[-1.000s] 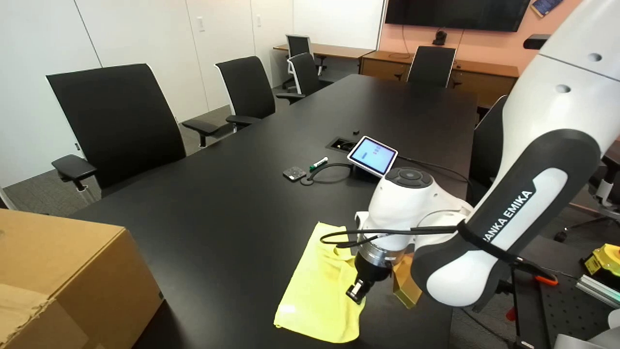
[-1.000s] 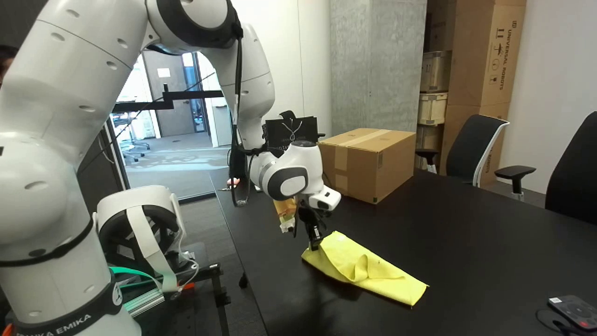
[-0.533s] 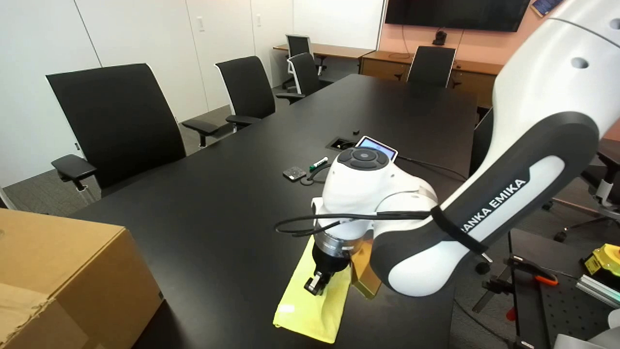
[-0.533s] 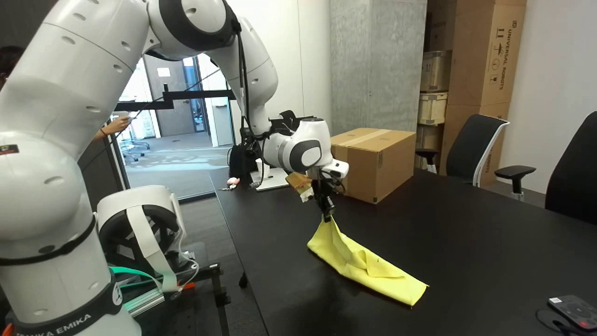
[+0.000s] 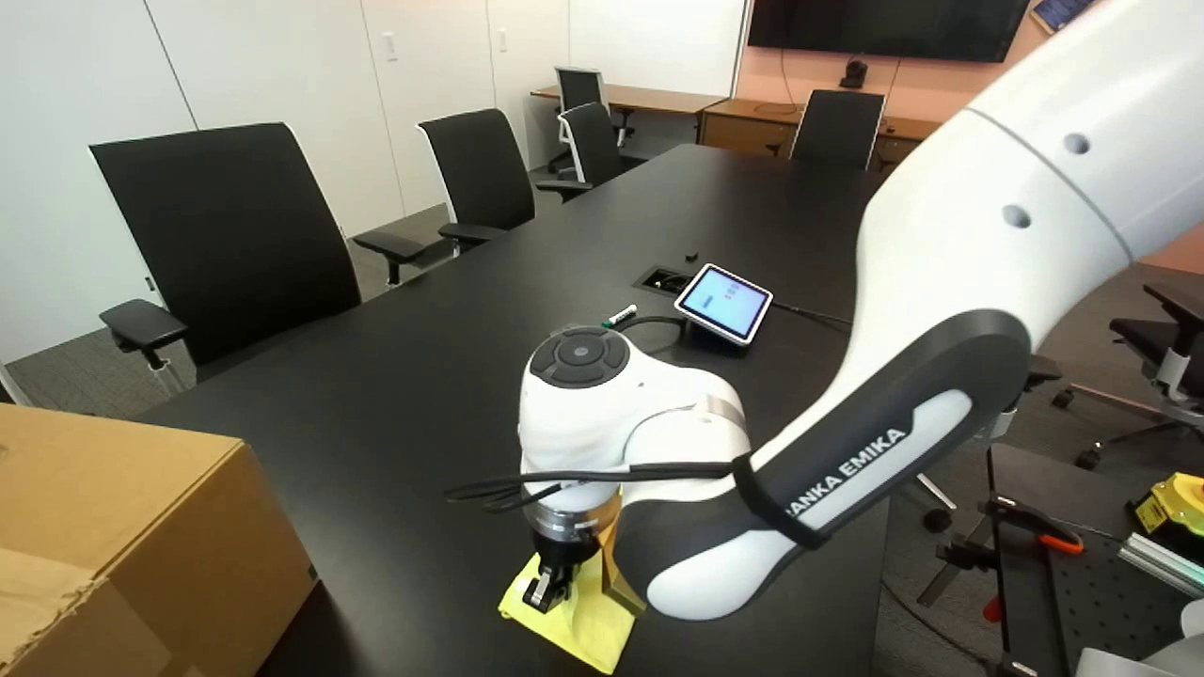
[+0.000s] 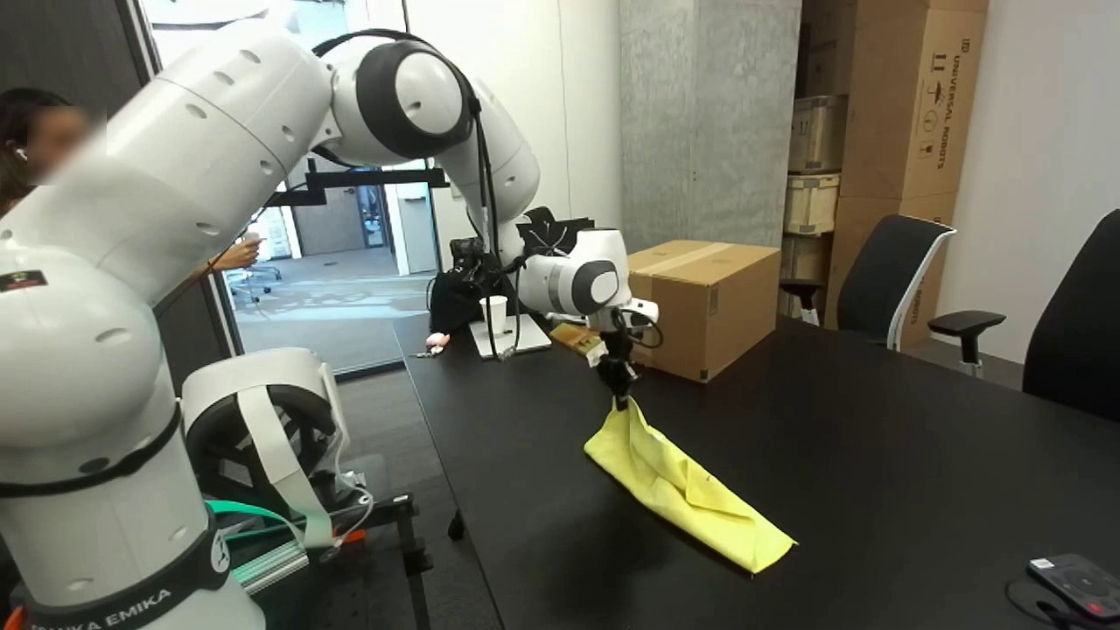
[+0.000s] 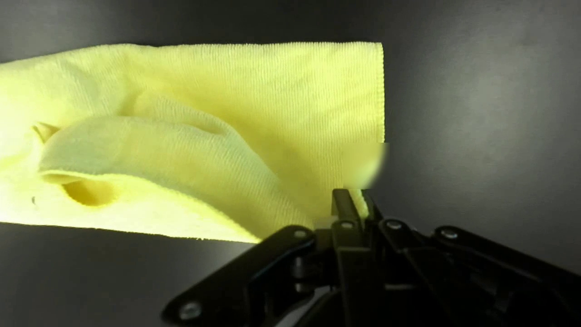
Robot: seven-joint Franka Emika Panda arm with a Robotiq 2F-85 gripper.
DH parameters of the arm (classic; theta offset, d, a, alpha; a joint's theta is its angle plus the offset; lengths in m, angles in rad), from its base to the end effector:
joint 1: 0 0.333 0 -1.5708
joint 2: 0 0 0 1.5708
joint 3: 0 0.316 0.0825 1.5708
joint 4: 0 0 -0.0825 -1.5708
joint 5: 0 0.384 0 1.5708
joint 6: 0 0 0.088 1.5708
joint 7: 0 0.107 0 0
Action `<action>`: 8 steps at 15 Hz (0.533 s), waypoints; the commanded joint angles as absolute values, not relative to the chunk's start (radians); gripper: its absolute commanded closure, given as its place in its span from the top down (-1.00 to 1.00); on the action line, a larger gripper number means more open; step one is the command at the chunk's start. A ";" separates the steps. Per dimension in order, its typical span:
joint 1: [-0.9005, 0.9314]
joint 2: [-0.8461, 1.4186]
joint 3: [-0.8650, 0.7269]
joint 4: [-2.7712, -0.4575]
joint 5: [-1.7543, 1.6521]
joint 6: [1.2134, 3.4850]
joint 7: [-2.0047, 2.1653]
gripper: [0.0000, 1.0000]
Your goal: Fold the towel
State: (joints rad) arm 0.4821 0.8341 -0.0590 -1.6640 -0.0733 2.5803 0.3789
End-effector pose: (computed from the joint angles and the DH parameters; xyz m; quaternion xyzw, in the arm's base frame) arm 0.6201 0.2853 0.1278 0.9963 0.0628 0.0544 0.0227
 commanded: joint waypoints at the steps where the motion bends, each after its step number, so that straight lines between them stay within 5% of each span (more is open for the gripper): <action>1: 0.484 0.946 -0.067 -1.496 -0.096 2.553 0.418 -0.35; 8: 0.496 0.904 -0.072 -1.476 -0.090 2.548 0.451 0.59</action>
State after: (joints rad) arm 0.4844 0.9375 -0.0641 -1.4802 -0.0744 2.5845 0.4215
